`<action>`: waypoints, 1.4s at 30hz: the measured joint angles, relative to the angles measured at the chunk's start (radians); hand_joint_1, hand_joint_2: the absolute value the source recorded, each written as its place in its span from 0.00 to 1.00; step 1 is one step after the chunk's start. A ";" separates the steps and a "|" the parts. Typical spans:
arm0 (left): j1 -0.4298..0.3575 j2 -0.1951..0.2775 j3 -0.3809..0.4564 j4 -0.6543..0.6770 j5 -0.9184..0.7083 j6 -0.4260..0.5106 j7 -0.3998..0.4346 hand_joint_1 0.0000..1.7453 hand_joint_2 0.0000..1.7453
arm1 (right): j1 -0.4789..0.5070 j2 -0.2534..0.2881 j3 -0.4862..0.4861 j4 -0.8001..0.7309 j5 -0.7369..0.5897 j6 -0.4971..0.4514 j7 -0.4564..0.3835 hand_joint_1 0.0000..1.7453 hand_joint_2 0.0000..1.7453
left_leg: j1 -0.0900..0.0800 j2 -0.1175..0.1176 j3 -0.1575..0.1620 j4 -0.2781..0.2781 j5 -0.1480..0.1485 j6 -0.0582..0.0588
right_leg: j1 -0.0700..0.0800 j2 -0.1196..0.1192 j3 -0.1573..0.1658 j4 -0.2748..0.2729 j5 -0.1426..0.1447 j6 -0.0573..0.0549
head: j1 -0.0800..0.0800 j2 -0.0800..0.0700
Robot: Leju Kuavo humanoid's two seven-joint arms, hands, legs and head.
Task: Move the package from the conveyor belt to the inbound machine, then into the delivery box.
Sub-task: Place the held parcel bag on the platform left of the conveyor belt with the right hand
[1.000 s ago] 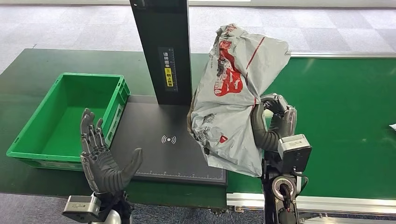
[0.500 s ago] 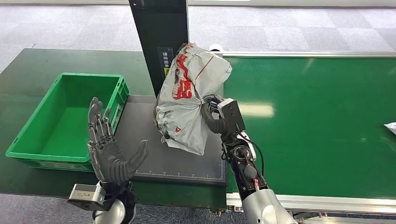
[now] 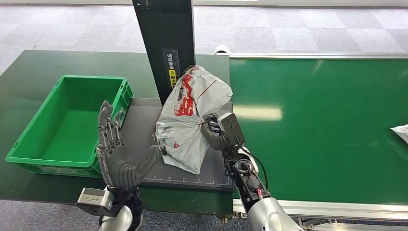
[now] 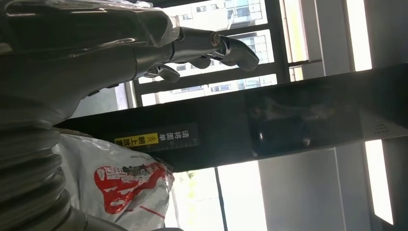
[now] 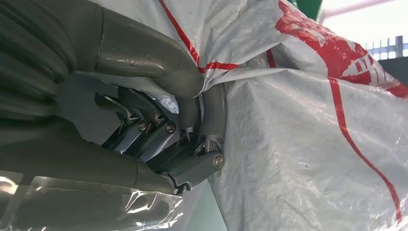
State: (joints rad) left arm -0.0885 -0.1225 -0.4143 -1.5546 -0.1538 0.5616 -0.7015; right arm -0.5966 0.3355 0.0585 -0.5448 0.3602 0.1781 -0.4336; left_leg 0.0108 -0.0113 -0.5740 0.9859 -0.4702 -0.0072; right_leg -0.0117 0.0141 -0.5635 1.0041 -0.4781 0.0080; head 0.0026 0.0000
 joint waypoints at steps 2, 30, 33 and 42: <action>-0.004 -0.003 -0.002 0.006 0.001 -0.001 0.000 0.00 1.00 | 0.003 0.000 -0.003 0.020 0.008 0.011 0.000 0.50 1.00 | 0.000 0.000 0.000 0.000 0.000 0.000 | 0.000 0.000 0.000 0.000 0.000 0.000 | 0.000 0.000; -0.093 -0.071 -0.038 0.247 0.025 -0.150 0.000 0.00 1.00 | 0.113 0.031 0.202 -0.078 0.221 0.042 -0.106 0.00 1.00 | 0.000 0.000 0.000 0.000 0.000 0.000 | 0.000 0.000 0.000 0.000 0.000 0.000 | 0.000 0.000; -0.123 -0.089 -0.054 0.306 0.008 -0.160 -0.006 0.00 1.00 | 0.174 0.022 0.216 -0.215 0.167 0.048 -0.113 0.00 1.00 | 0.000 -0.003 -0.001 0.000 0.000 0.000 | 0.000 -0.002 0.000 0.000 0.000 0.000 | 0.000 0.000; -0.224 -0.095 -0.060 0.509 -0.035 -0.088 -0.002 0.00 1.00 | 0.378 -0.029 0.096 -0.806 -0.110 0.053 -0.207 0.00 1.00 | -0.001 -0.001 -0.001 0.001 -0.001 0.001 | -0.001 -0.001 0.000 0.000 0.000 0.000 | -0.003 0.000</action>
State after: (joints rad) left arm -0.3129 -0.2180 -0.4745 -1.0454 -0.1884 0.4736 -0.7033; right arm -0.2184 0.3060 0.1544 -1.3512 0.2506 0.2311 -0.6409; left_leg 0.0099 -0.0120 -0.5745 0.9866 -0.4712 -0.0064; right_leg -0.0129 0.0134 -0.5637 1.0037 -0.4780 0.0083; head -0.0006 0.0000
